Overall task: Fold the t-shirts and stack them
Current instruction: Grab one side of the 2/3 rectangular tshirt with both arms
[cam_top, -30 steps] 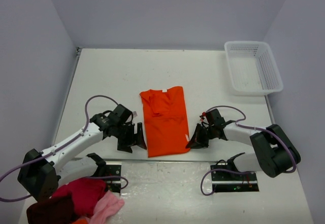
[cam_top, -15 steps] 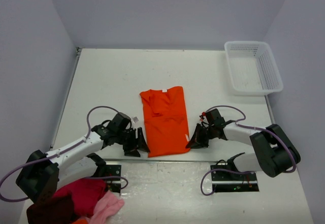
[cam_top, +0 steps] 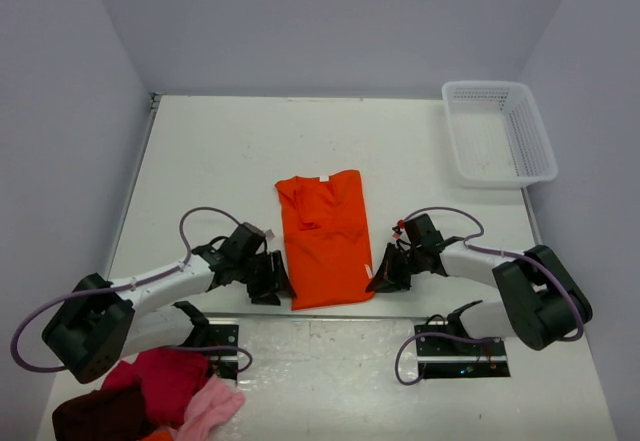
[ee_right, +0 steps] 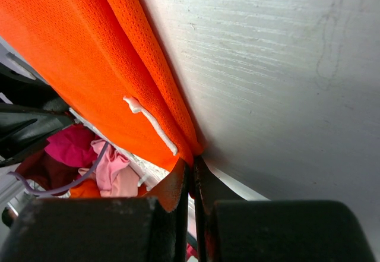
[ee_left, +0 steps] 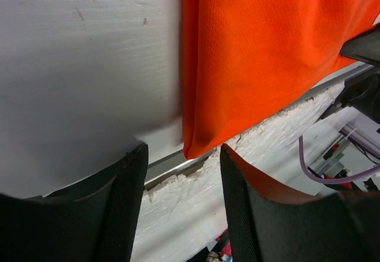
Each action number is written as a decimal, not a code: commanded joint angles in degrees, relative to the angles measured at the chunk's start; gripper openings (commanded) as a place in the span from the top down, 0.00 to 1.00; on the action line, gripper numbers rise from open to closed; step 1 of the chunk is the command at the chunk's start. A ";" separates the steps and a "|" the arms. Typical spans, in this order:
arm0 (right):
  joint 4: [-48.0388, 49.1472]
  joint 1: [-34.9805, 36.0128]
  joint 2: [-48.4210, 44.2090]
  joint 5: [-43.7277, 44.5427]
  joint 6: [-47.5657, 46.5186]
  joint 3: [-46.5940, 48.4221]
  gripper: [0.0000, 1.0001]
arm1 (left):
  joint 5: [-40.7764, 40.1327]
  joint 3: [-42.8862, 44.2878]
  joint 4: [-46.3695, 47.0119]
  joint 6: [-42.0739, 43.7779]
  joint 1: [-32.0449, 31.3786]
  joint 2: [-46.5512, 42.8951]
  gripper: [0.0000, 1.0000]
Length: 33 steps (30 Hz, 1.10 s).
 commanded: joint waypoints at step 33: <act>-6.38 1.35 -2.28 8.36 -2.59 -0.67 1.00 | -5.27 2.06 -0.95 -5.31 -8.54 1.26 1.00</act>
